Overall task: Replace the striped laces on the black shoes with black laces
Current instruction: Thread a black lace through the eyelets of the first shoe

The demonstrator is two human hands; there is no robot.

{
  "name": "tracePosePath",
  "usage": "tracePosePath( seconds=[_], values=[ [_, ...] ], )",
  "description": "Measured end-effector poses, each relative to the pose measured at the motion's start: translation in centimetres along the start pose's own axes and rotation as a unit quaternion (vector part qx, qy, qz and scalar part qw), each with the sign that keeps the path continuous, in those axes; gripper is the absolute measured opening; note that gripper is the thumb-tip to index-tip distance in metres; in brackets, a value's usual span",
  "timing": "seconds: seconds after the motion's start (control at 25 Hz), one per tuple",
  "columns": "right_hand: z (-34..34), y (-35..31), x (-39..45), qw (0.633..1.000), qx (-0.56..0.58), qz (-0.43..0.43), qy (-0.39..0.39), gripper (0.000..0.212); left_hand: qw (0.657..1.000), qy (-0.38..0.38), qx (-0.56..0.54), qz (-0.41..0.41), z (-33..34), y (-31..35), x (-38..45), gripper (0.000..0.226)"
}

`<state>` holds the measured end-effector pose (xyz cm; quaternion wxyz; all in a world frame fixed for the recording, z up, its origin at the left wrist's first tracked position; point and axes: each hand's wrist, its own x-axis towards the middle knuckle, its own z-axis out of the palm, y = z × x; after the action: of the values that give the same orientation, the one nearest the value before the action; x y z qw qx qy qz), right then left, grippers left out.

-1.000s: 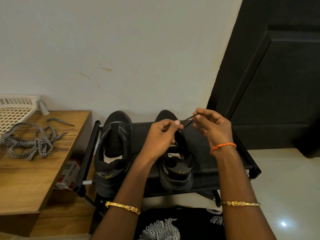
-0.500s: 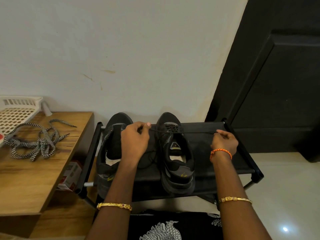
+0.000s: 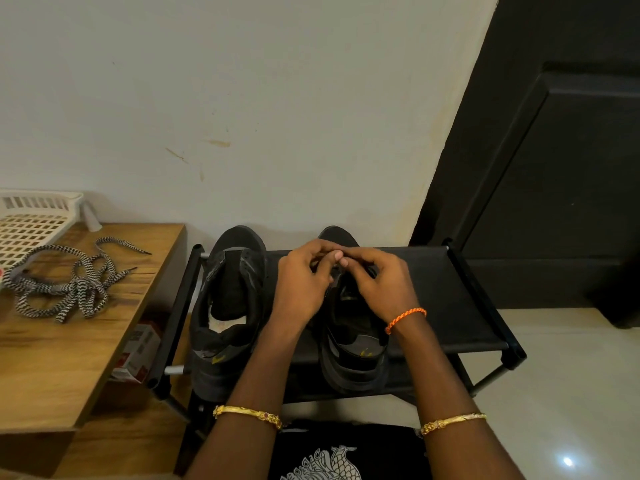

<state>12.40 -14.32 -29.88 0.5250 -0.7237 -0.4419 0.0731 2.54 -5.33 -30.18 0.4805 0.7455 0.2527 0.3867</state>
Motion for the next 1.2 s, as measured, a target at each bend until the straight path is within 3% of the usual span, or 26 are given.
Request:
tracePosePath(
  seconds=[0.2, 0.32, 0.44, 0.56, 0.72, 0.88, 1.04, 1.2],
  values=[
    [-1.3, 1.4, 0.3, 0.991, -0.014, 0.048, 0.127, 0.013, 0.999, 0.024, 0.036, -0.024, -0.4, -0.3, 0.3, 0.012],
    [-1.6, 1.6, 0.3, 0.984, -0.069, 0.065, 0.15, 0.022, 0.998, 0.043, 0.02, -0.044, 0.1, -0.3, 0.5, 0.01],
    [-1.3, 0.5, 0.1, 0.976, -0.21, -0.011, 0.053, 0.05, 0.996, 0.058, -0.028, -0.054, 0.4, -0.1, 0.6, 0.009],
    [-0.7, -0.3, 0.1, 0.986, -0.141, -0.082, -0.022, 0.037, 0.999, 0.008, -0.018, -0.039, 0.2, -0.3, 0.7, 0.013],
    [-1.0, 0.0, 0.3, 0.998, -0.064, -0.026, 0.015, 0.016, 0.996, -0.059, -0.009, -0.073, 0.2, -1.0, 0.7, 0.014],
    [-0.5, 1.0, 0.4, 0.987, -0.133, 0.071, 0.049, 0.011, 0.983, -0.08, 0.122, -0.115, 0.3, -1.7, 0.5, 0.007],
    [-0.1, 0.9, 0.4, 0.974, -0.196, 0.097, 0.05, 0.006, 0.976, -0.106, 0.158, -0.104, 0.4, -1.6, 0.1, 0.031],
    [0.6, 0.8, 0.2, 0.965, -0.238, 0.101, 0.031, 0.007, 0.978, -0.097, 0.149, -0.107, 0.1, -1.7, 0.2, 0.032]
  ],
)
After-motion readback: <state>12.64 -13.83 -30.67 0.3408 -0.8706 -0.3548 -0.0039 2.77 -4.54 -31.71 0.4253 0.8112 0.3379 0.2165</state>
